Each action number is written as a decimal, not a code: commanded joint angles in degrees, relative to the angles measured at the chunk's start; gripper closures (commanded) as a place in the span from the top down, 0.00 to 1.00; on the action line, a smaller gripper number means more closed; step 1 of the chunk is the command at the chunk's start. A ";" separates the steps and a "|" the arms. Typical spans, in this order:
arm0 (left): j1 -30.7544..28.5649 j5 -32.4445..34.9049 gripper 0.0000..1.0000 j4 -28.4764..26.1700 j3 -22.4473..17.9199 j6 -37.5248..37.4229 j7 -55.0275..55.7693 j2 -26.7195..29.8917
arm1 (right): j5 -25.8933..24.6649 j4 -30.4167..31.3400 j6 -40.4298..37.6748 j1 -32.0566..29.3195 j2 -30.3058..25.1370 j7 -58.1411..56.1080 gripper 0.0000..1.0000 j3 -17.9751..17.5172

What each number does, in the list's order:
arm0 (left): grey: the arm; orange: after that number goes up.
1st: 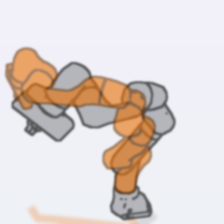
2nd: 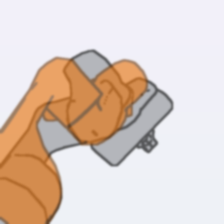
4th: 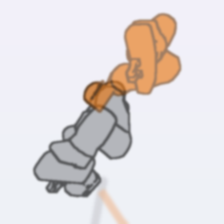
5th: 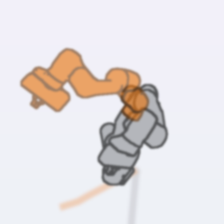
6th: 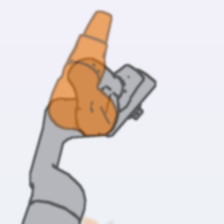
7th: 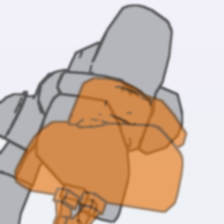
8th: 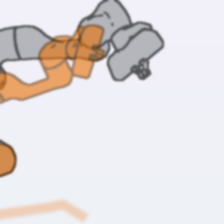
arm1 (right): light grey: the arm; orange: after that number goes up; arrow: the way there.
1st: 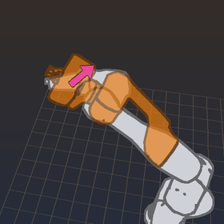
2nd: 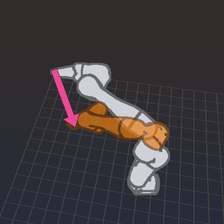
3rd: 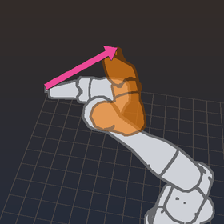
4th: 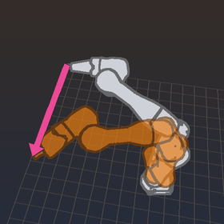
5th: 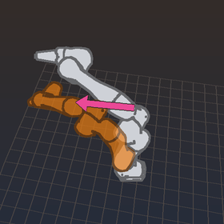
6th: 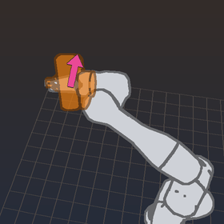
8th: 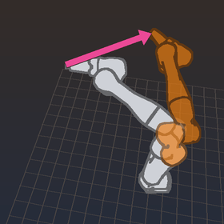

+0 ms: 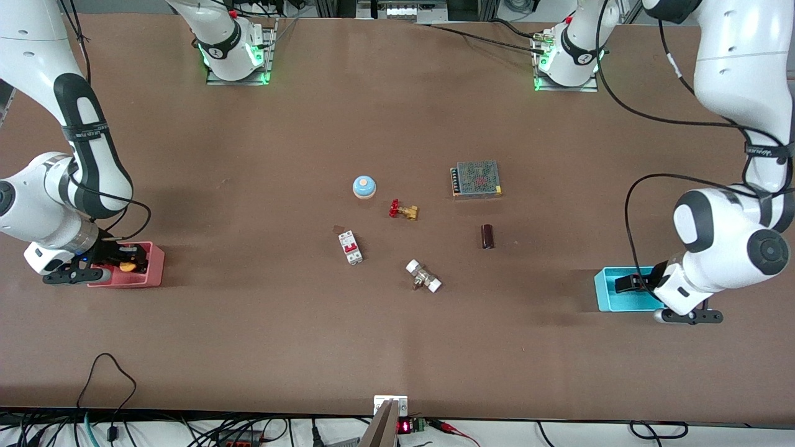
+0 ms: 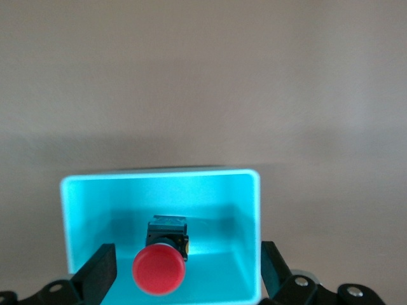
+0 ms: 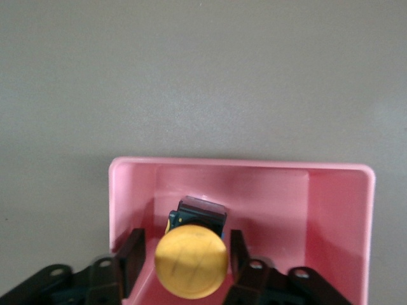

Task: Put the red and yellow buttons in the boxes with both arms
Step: 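Lower the buttons into the boxes and open both grippers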

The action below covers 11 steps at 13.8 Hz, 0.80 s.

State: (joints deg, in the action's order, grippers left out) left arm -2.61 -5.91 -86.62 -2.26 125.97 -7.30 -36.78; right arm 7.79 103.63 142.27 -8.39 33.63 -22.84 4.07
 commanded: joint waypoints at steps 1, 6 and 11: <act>0.41 -1.03 1.00 -2.23 -0.20 -1.34 -1.05 6.53 | 1.35 0.26 -0.33 -0.58 -0.05 -1.59 0.74 -0.73; 0.50 -0.68 1.00 -1.88 -0.20 -12.57 -0.52 15.23 | 1.17 -0.35 -2.94 -0.40 -1.89 -1.68 0.82 -0.81; 2.52 0.72 1.00 -1.79 -0.29 -24.52 5.71 24.02 | 0.56 -0.97 -9.37 -0.22 -7.60 -2.55 0.92 -0.90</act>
State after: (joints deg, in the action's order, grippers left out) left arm -1.08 -5.90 -86.69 -2.25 105.46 -4.37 -17.04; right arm 7.79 101.97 135.47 -8.22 28.98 -23.44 3.62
